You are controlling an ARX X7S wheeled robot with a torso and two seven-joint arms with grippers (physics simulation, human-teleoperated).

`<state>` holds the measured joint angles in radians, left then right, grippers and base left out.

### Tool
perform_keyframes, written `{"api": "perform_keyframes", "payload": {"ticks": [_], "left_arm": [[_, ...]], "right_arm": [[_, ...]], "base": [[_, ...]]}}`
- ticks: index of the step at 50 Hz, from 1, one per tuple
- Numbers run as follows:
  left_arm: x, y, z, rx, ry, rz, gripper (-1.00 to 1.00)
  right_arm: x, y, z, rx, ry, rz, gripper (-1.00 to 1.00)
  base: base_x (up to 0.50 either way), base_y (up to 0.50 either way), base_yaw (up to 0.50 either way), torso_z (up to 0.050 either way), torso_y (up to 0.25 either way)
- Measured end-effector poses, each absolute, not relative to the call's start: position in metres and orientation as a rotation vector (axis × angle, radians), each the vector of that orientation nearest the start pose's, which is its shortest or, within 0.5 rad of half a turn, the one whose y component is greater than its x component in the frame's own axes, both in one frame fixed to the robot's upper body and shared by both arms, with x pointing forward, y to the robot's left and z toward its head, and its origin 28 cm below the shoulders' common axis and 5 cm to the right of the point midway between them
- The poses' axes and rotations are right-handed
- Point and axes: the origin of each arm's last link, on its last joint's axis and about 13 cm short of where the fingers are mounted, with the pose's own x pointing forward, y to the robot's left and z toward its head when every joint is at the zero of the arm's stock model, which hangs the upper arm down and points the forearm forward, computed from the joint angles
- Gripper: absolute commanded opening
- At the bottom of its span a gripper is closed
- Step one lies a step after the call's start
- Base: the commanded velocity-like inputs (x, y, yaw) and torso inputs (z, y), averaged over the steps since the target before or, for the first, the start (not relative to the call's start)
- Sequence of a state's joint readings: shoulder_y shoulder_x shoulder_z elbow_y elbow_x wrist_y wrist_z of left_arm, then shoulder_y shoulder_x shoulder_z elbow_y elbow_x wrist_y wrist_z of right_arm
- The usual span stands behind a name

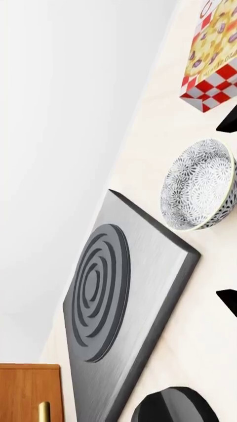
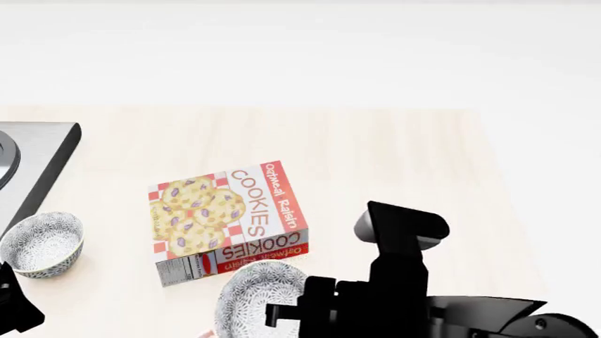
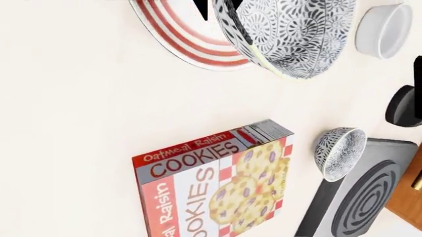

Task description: Pick the akita bowl next to the plate and place it on the plate.

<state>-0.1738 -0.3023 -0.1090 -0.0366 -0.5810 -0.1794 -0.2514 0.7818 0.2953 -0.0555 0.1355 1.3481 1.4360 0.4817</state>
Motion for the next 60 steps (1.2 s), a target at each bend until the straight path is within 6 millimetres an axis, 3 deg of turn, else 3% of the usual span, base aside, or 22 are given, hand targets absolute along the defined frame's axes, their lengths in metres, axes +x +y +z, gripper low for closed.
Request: {"api": "perform_keyframes", "payload": {"ticks": [39,60], "left_arm": [[0.248,0.293,0.052,-0.299,0.031,0.314,1.00],[0.248,0.293,0.052,-0.297,0.030,0.314,1.00]], "right_arm": [[0.285,-0.093,0.118,0.339,0.935,0.565,-1.00],[0.283,-0.091,0.108,0.305,0.959,0.567,-1.00]], "base": [[0.00,0.00,0.00,0.000,0.000],[0.00,0.00,0.00,0.000,0.000]]}}
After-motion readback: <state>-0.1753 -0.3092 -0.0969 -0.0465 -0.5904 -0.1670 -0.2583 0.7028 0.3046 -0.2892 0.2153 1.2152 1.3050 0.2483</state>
